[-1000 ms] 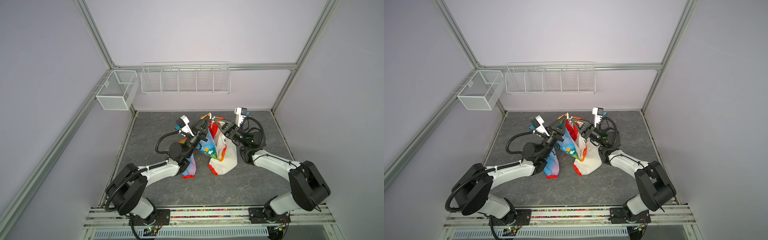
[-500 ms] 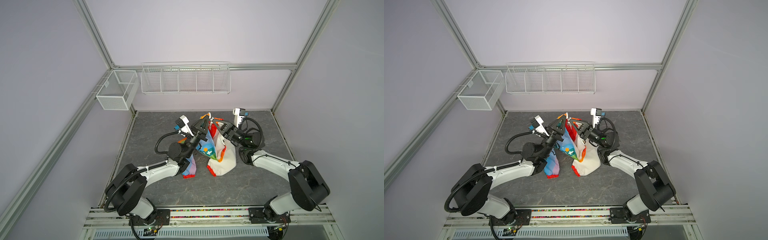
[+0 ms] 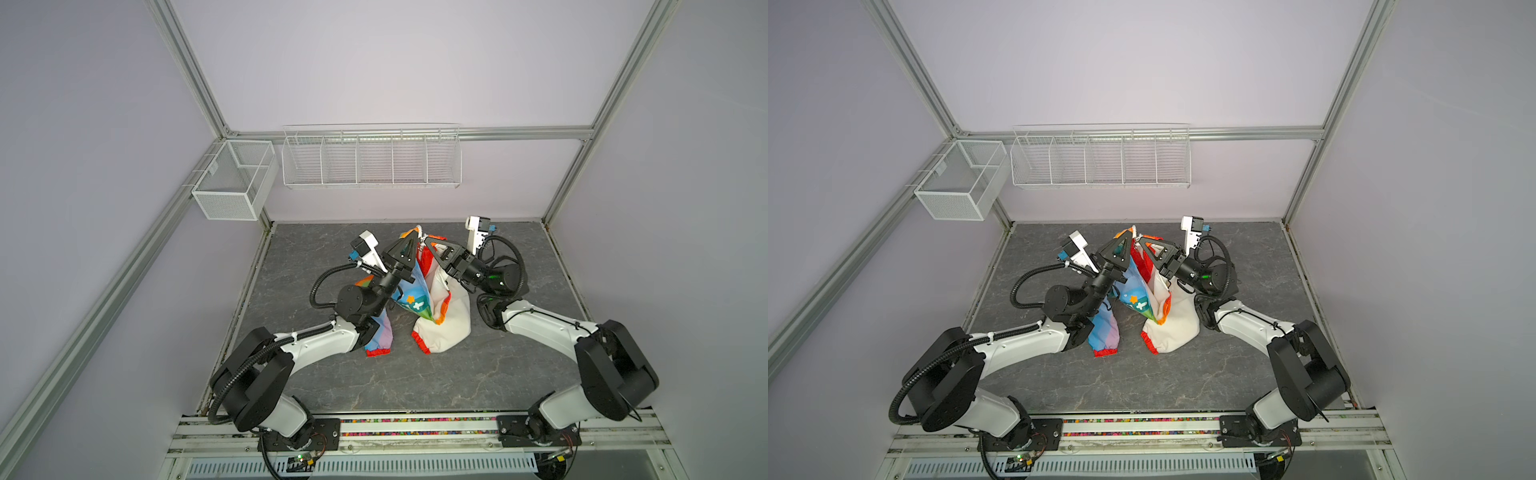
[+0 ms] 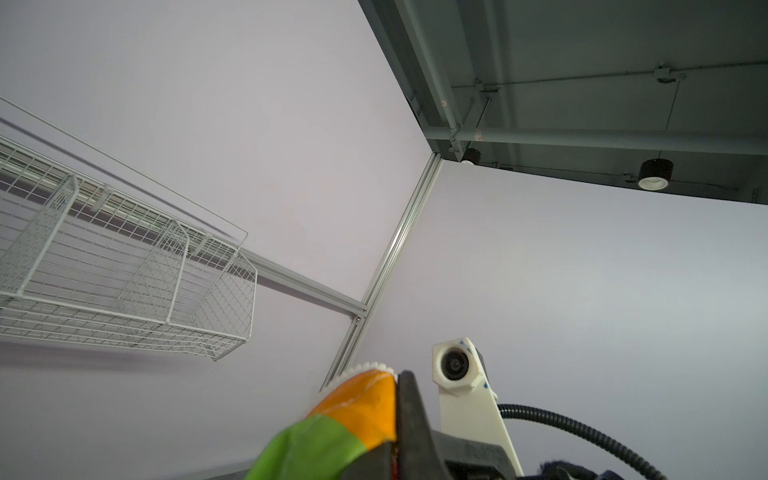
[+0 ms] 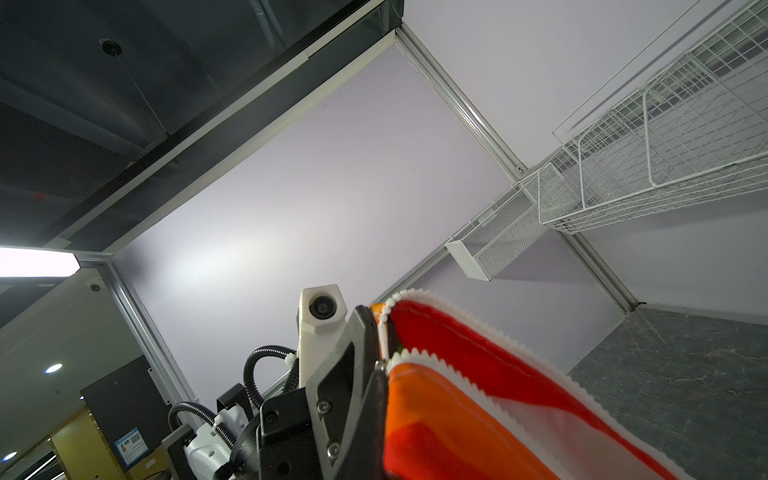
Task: Zip up the jacket
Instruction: 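Hold the zipper ends raised and pressed together with both grippers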
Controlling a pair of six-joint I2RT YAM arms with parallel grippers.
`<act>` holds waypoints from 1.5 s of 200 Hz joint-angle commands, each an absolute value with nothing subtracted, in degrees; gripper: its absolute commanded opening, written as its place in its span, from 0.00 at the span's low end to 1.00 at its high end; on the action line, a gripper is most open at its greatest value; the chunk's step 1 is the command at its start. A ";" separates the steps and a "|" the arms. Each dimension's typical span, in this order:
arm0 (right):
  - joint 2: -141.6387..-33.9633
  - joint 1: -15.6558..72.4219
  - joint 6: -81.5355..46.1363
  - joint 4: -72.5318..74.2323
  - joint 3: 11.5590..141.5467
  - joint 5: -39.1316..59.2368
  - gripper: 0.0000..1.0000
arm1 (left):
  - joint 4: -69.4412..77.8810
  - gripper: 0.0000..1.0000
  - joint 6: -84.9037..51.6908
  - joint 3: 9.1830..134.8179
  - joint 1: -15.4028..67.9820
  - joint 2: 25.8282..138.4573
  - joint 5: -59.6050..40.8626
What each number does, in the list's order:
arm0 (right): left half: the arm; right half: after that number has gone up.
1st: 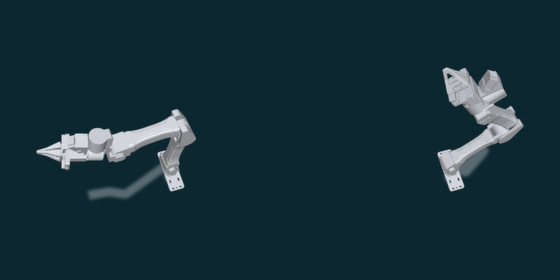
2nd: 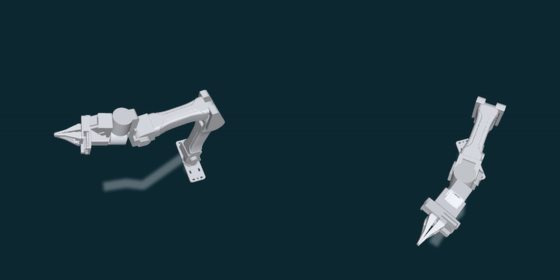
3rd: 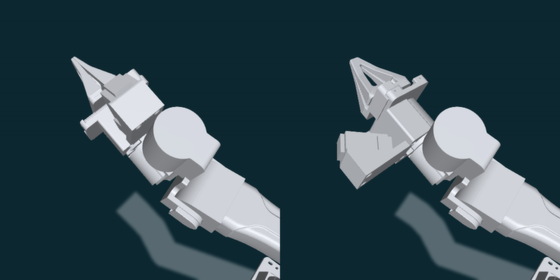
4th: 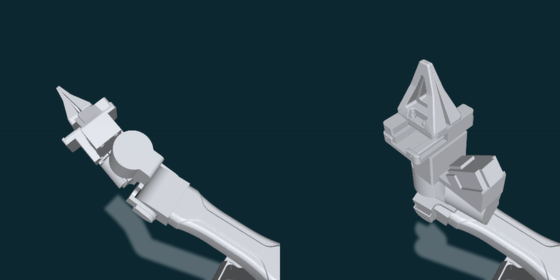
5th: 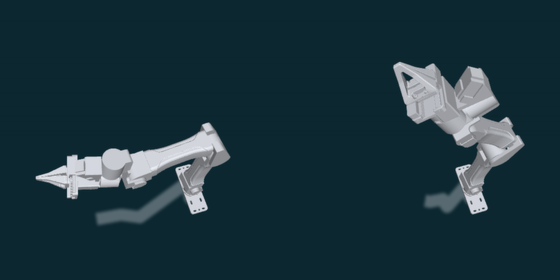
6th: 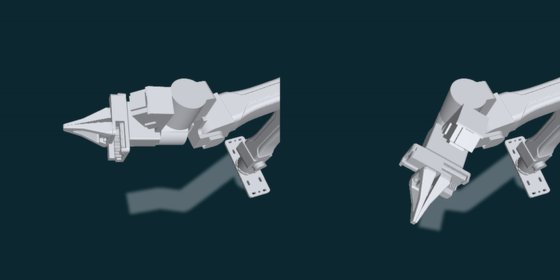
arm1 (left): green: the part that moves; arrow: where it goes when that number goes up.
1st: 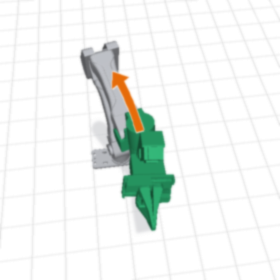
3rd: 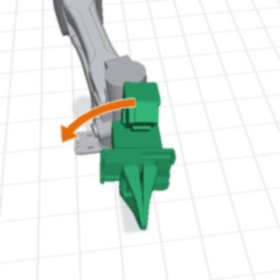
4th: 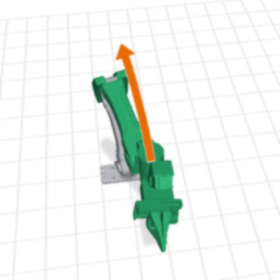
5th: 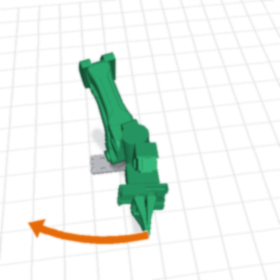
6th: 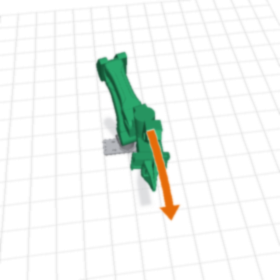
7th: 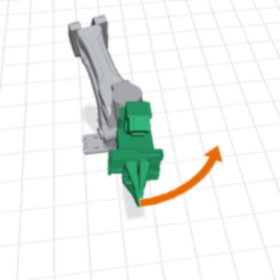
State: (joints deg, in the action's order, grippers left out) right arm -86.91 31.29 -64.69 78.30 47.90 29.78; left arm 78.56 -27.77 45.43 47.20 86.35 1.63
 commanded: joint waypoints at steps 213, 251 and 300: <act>-86.75 32.42 -65.65 82.11 49.75 29.88 0.06 | 81.12 0.00 -26.81 47.88 47.11 85.48 2.15; -86.75 32.48 -65.57 82.09 49.79 29.88 0.06 | 81.10 0.00 -27.09 47.92 47.10 85.78 2.22; -86.48 32.50 -65.39 82.09 50.00 29.71 0.06 | 81.13 0.00 -27.34 46.86 47.11 85.69 2.07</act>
State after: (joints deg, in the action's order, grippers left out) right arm -86.94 32.14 -64.71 78.30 48.34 29.78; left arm 78.59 -27.77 46.19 47.20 86.35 2.11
